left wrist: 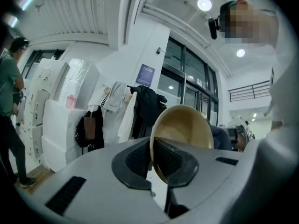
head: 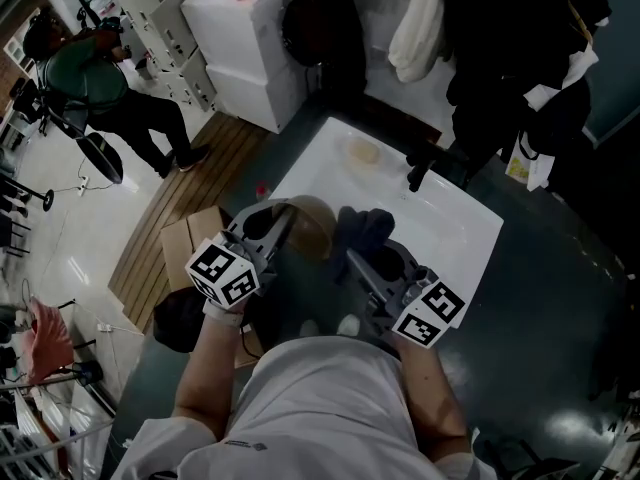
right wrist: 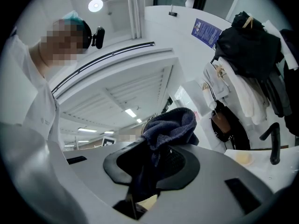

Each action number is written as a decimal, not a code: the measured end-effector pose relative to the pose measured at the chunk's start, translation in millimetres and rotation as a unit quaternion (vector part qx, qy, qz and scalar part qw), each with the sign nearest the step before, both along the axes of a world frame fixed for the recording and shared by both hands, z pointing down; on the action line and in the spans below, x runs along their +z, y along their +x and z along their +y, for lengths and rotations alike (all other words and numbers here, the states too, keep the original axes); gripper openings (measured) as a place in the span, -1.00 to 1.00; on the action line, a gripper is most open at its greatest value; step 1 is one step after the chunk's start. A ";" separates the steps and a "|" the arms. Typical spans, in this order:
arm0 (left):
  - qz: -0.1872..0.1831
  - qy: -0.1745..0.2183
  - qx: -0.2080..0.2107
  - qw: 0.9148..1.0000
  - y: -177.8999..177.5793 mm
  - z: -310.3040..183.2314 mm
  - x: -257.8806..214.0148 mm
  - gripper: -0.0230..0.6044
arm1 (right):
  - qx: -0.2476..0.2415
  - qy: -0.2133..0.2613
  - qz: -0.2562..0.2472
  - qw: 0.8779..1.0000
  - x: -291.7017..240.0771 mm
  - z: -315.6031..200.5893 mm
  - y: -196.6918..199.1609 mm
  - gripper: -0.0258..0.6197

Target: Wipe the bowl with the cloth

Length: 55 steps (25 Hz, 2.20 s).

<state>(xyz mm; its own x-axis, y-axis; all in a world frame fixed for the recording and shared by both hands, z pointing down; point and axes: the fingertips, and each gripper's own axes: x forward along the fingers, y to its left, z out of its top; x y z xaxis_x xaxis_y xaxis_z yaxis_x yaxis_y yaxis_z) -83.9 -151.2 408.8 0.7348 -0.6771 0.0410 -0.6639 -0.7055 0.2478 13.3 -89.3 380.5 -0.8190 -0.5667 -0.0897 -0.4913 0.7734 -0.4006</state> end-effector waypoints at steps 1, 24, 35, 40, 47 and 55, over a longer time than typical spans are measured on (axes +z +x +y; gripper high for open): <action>-0.012 0.005 0.007 1.000 2.8 2.6 1.3 -0.87 | 0.001 0.002 -0.001 1.000 -2.4 0.1 1.2 -0.65; -0.295 0.163 0.182 0.924 76.8 56.3 23.2 -0.87 | -0.026 0.041 0.149 0.988 1.1 7.2 -6.6 -0.65; -0.322 0.175 0.237 0.900 111.0 83.5 40.8 -0.87 | -0.040 0.053 0.200 0.978 15.0 11.8 -19.1 -0.65; -0.313 0.169 0.237 0.904 111.2 84.9 40.4 -0.87 | -0.036 0.046 0.186 0.981 14.7 10.6 -18.5 -0.65; -0.189 0.153 0.208 0.947 101.2 78.3 18.2 -0.87 | 0.051 0.021 0.042 0.998 -15.2 -14.4 28.5 -0.65; 0.012 0.104 0.156 0.982 55.4 54.3 -27.3 -0.87 | 0.096 -0.019 -0.020 0.995 -1.9 -30.0 67.0 -0.65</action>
<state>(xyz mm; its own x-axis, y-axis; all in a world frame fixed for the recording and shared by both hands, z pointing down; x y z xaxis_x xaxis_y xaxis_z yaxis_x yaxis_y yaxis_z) -28.5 -96.9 381.5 0.9070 -0.4105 -0.0939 -0.4029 -0.9108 0.0897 80.3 -119.3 378.6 -0.6919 -0.7157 -0.0956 -0.6111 0.6509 -0.4504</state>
